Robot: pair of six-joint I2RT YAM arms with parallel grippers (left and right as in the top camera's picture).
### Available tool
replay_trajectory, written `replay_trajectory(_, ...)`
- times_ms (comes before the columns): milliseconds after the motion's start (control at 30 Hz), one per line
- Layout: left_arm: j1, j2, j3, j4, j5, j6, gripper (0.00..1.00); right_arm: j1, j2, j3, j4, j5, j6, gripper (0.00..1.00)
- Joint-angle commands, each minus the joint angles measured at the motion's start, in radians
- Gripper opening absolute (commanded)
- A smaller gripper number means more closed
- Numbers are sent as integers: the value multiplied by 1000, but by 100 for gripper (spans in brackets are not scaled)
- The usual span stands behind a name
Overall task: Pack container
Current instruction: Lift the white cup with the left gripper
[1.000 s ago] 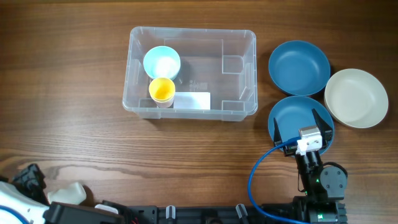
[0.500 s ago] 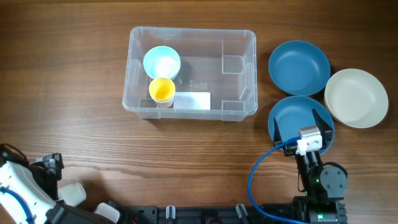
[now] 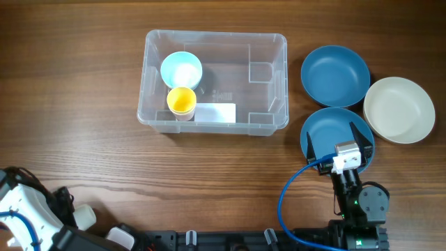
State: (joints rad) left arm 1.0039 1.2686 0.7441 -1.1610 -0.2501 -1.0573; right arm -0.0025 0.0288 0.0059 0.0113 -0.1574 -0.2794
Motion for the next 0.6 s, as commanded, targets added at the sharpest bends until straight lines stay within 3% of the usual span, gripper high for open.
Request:
replay_trajectory(0,-4,-10,-13,1,-47,-77,100,5,2,-1,3,-17,-8,100)
replay_trajectory(567,-5,-10,-82,169,-58,-73,100,17,2,-1,3,-17,-8,100)
